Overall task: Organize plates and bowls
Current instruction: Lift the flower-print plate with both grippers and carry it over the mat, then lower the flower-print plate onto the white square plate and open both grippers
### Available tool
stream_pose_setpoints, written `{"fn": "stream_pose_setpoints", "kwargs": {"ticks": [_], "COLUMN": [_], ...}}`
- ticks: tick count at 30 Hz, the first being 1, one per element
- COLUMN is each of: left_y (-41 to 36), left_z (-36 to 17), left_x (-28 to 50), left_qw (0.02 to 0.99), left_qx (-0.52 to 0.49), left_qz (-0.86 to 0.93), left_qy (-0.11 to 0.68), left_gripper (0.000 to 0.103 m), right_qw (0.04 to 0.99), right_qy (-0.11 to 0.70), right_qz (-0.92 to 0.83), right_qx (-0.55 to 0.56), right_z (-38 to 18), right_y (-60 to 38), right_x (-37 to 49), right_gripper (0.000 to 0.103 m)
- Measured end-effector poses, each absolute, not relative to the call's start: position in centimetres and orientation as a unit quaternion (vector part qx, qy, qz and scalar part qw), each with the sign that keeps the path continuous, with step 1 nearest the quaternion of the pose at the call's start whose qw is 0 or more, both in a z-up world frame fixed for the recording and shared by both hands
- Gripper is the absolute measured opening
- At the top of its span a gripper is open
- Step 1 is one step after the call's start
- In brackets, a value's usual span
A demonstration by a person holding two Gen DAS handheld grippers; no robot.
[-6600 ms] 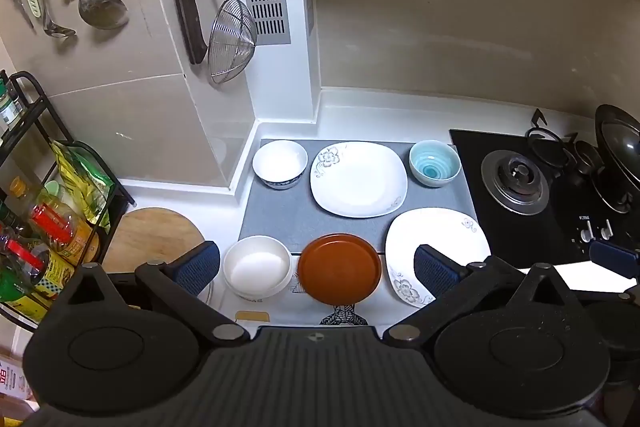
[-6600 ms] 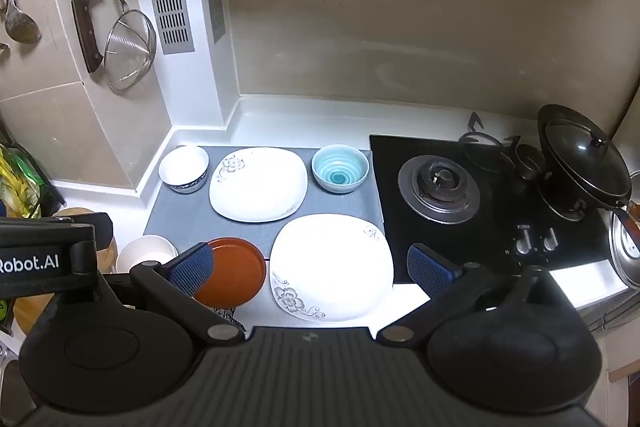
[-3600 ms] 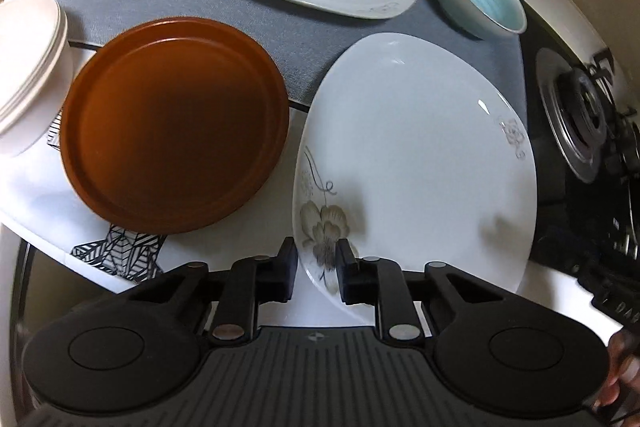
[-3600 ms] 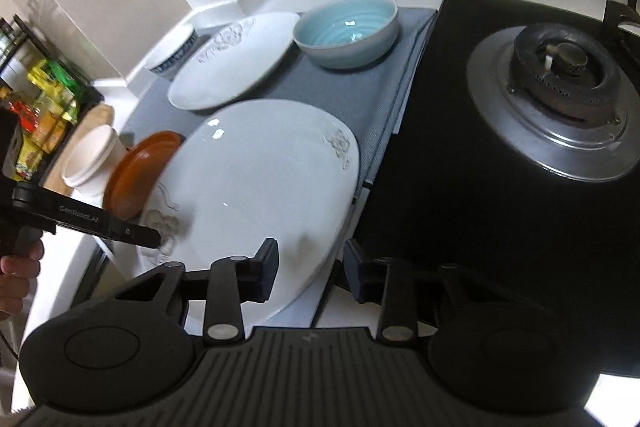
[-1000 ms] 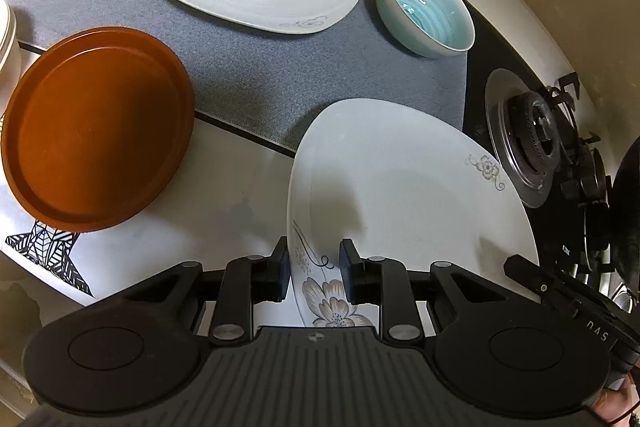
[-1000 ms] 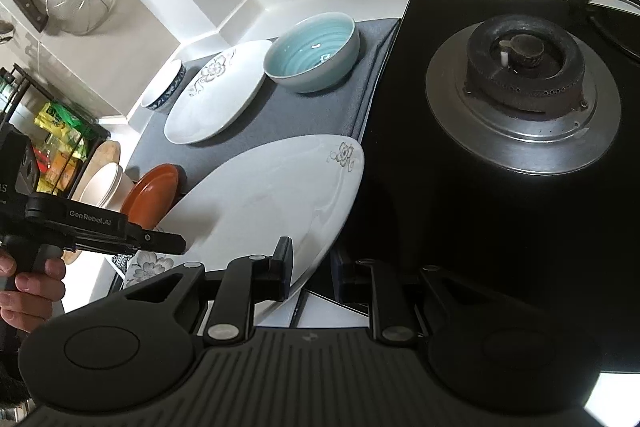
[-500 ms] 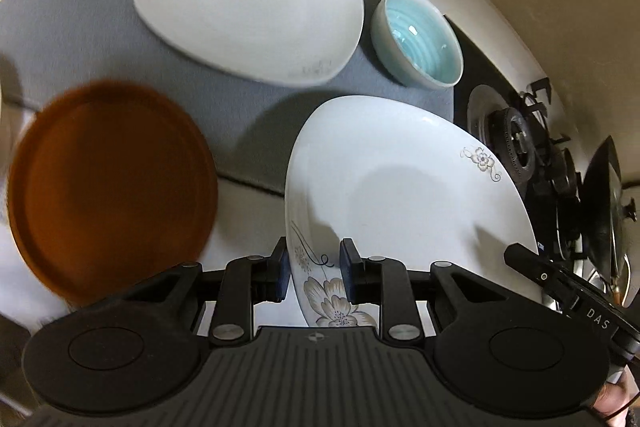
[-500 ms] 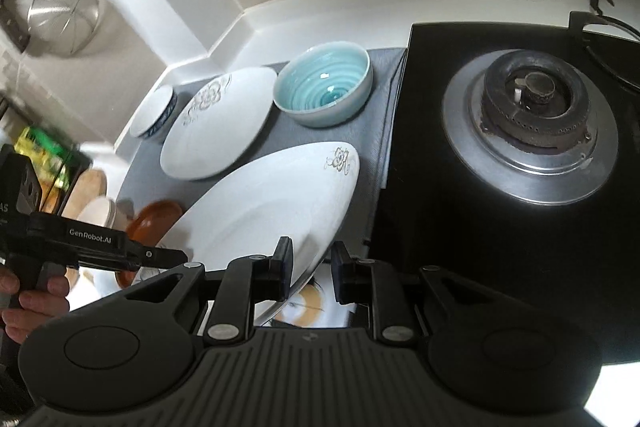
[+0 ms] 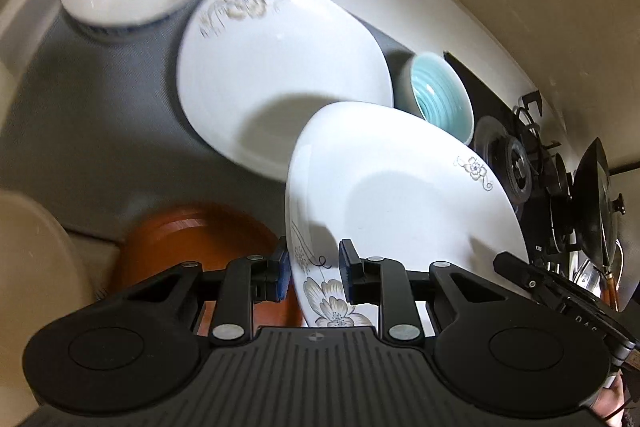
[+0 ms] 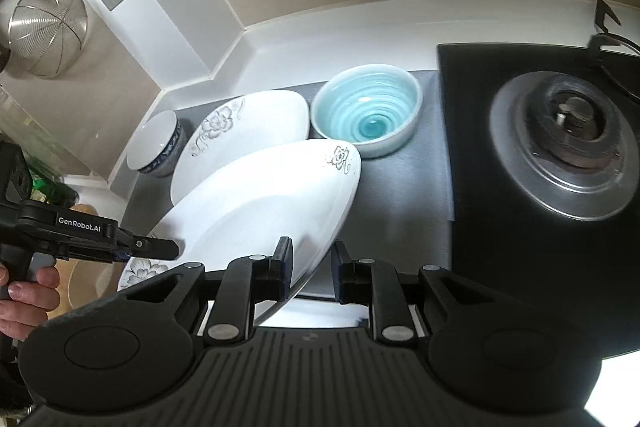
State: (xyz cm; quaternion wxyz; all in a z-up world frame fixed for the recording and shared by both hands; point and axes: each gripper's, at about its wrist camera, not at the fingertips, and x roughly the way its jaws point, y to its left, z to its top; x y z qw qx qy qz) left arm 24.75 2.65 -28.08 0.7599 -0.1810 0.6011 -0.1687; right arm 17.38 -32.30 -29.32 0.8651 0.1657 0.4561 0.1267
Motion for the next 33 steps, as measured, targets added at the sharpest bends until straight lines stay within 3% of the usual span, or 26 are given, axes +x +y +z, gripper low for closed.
{"fn": "stream_pose_setpoints", "kwargs": {"ticks": [10, 24, 33], "left_y": [7.3, 7.5, 7.6], "left_z": [-28.6, -30.6, -31.7], "left_x": [30.5, 35.1, 35.2], "left_qw": [0.765, 0.766, 0.767], "left_qx": [-0.149, -0.12, -0.12], "left_qz": [-0.167, -0.146, -0.137], "left_qy": [0.604, 0.614, 0.615], "left_gripper": [0.026, 0.026, 0.028], "right_qw": [0.859, 0.853, 0.868], "right_qy": [0.468, 0.482, 0.472], "right_qz": [0.115, 0.11, 0.118], "right_qx": [0.171, 0.168, 0.101], "right_z": [-31.0, -33.7, -34.2], "right_y": [-26.7, -25.3, -24.0], "right_x": [22.2, 27.1, 28.3], "right_gripper": [0.022, 0.022, 0.025]}}
